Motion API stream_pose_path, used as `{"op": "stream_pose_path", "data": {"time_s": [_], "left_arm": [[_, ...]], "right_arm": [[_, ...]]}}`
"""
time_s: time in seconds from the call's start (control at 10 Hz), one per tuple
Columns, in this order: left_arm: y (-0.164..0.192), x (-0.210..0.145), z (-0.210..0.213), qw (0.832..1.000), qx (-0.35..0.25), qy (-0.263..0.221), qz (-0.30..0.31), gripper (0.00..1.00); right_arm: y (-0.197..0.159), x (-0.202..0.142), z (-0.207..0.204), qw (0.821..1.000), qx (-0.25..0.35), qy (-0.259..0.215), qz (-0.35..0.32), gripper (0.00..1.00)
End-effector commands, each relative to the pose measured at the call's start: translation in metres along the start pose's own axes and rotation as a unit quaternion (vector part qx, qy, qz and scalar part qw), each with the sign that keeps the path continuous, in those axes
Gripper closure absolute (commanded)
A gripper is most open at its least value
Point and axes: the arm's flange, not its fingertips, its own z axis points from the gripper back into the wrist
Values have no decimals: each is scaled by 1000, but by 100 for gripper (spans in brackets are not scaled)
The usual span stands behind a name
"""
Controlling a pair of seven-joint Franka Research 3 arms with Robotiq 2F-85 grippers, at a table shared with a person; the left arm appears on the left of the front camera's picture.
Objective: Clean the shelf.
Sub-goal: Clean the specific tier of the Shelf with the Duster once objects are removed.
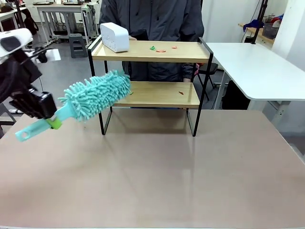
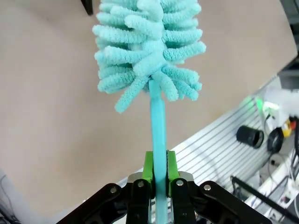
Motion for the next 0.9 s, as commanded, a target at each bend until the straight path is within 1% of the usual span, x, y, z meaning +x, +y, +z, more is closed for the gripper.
{"op": "stream_pose_path", "data": {"time_s": [0.0,0.2,0.5,0.7,0.8], "left_arm": [[-13,22,-3,998,7,-17,53,87],[-12,38,-6,994,12,-26,101,87],[-16,74,-18,986,48,-48,152,87],[-18,101,-32,982,72,-37,173,87],[-18,114,-39,977,85,-36,193,87]], "right_arm": [[0,-1,-3,1000,13,-6,11,0],[0,-1,-3,1000,13,-6,11,0],[0,-1,-3,1000,13,-6,11,0],[0,-1,-3,1000,13,-6,11,0],[0,-1,-3,1000,13,-6,11,0]]}}
